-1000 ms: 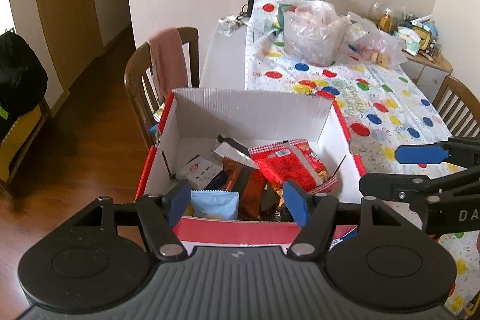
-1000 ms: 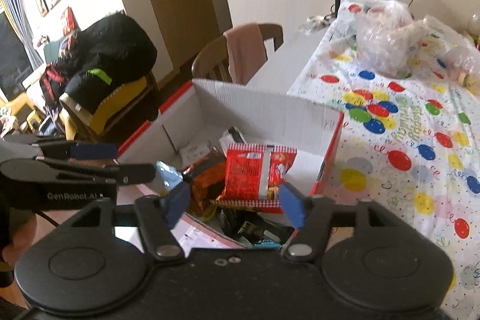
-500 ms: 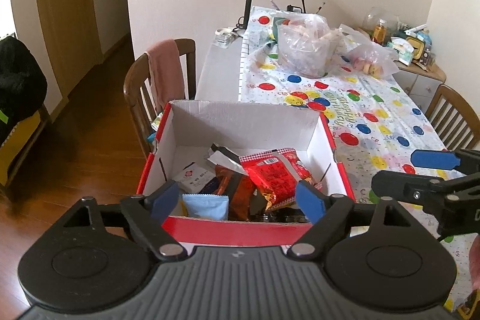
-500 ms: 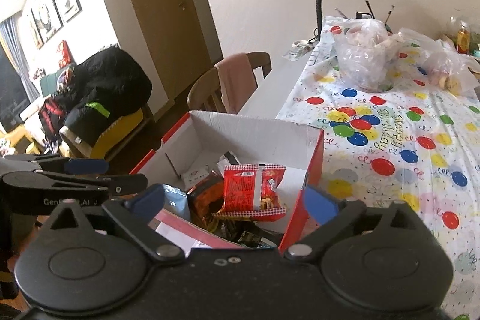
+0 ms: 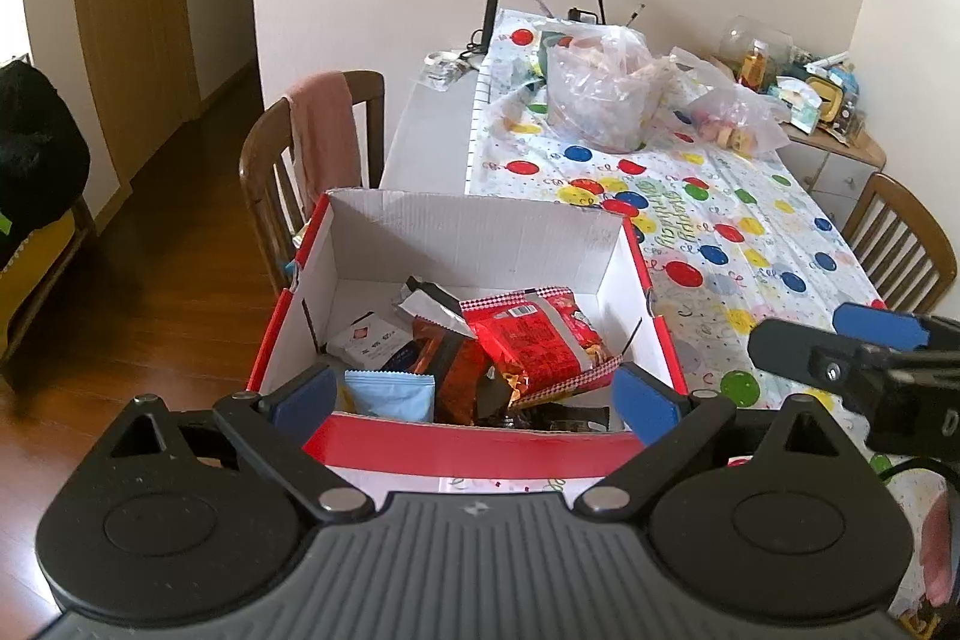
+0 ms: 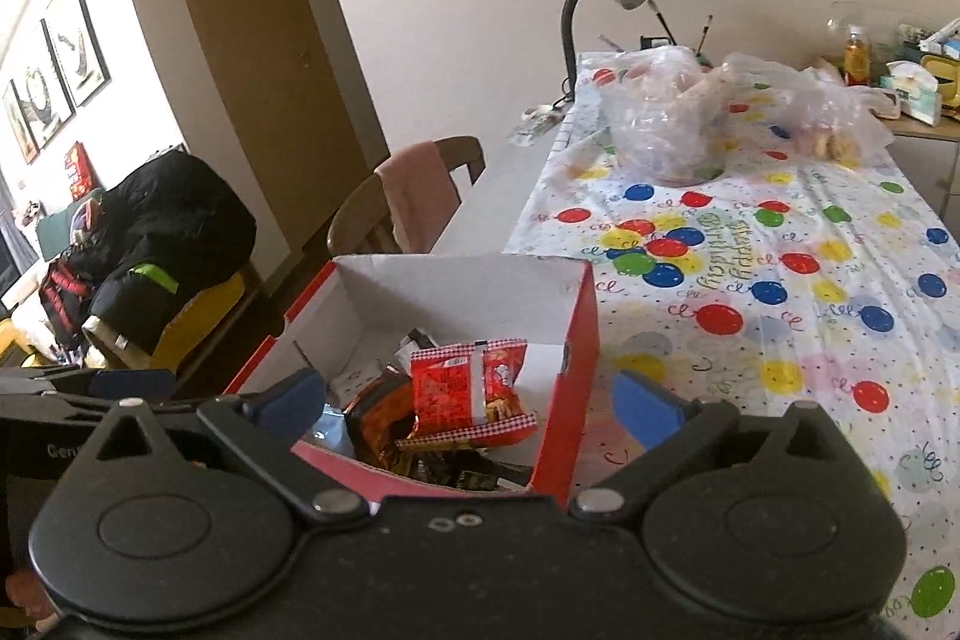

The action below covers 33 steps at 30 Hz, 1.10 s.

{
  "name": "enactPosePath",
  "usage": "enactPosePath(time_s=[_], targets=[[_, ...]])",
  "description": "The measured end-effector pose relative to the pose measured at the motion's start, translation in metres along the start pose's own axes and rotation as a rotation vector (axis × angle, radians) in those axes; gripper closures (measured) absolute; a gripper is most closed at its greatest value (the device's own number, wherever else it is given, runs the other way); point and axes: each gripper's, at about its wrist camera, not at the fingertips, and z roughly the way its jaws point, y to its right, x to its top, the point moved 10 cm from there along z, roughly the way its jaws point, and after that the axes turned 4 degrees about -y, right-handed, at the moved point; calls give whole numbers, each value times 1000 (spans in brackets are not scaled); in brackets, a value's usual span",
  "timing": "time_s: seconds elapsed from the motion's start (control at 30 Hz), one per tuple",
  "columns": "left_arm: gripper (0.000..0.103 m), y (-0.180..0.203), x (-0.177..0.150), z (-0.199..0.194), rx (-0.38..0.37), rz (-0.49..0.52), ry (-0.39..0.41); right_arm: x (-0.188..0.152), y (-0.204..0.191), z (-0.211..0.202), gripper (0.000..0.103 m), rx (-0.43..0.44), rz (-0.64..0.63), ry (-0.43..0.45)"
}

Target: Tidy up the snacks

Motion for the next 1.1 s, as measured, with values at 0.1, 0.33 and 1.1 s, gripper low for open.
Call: enactPosePath(time_s=[0.1, 0.33, 1.1], targets=[[4, 0, 2, -2, 9, 0, 10, -1, -1, -5, 0, -10, -1, 16], [4, 2, 1, -1, 8, 4, 6, -4, -2, -6, 0, -19, -3, 13], [4, 6, -1, 0, 5, 10, 4, -9, 11, -6, 0, -65, 31, -2]])
